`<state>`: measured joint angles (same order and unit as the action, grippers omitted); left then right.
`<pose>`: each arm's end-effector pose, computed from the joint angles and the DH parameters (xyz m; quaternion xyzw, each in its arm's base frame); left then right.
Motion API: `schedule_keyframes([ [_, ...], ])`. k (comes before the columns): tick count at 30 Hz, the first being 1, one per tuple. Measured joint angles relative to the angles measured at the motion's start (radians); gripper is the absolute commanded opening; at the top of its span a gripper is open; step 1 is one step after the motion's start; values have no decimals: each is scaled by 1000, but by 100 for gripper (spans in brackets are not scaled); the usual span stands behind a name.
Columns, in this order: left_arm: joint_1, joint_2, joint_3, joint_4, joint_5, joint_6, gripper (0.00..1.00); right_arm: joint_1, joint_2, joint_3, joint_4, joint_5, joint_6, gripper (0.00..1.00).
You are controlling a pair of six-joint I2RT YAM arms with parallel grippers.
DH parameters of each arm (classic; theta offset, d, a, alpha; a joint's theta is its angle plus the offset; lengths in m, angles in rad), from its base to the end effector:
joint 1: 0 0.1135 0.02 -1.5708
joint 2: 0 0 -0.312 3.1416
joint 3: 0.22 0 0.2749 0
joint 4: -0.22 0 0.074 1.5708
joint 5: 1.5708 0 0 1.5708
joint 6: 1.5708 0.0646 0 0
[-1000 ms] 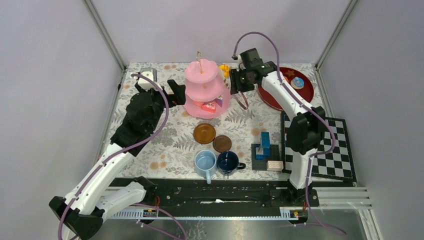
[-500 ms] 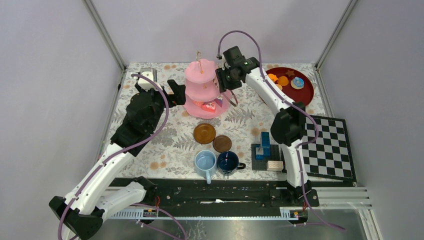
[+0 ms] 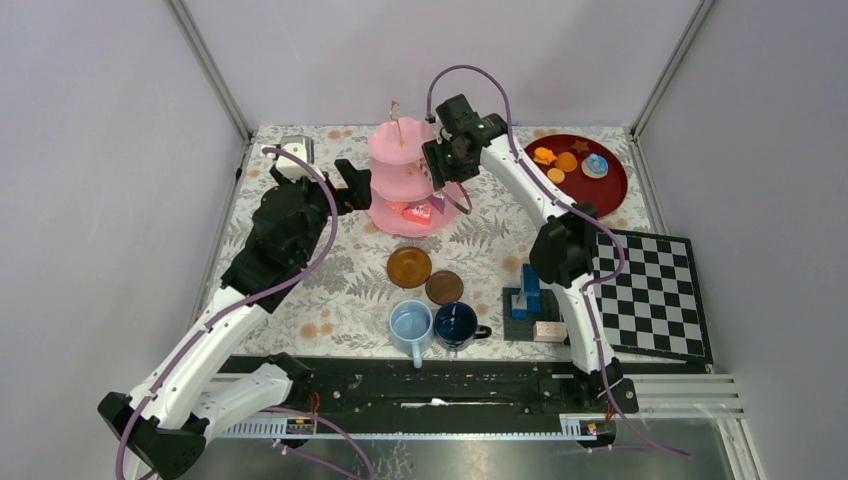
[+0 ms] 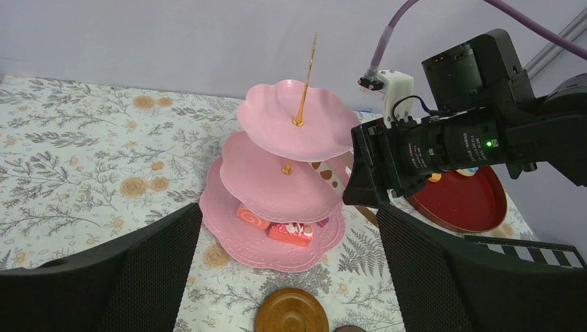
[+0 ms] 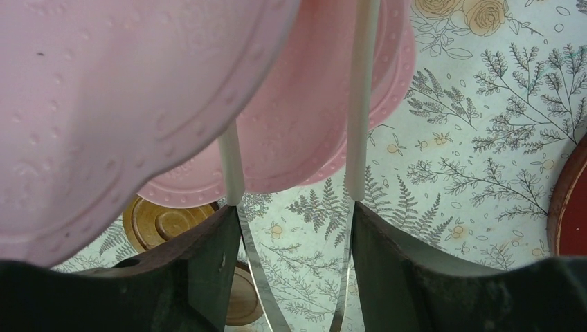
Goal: Serve the afternoon tea
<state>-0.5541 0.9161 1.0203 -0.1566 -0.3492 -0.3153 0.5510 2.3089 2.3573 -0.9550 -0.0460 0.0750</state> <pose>0.2031 -0.0997 0.4415 -0.0336 0.7235 -0.1712 0.6679 0.4929 0.3064 0.3081 -0.2301 0.9167 0.1210 0.3034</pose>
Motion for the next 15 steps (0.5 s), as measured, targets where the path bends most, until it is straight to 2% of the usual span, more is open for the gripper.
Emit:
schedule_keyframes([
  [3, 0, 0, 0, 0, 0, 0, 99, 0, 0, 0, -3, 3, 0, 66],
  [15, 0, 0, 0, 1, 5, -7, 99, 0, -10, -35, 17, 6, 1, 66],
])
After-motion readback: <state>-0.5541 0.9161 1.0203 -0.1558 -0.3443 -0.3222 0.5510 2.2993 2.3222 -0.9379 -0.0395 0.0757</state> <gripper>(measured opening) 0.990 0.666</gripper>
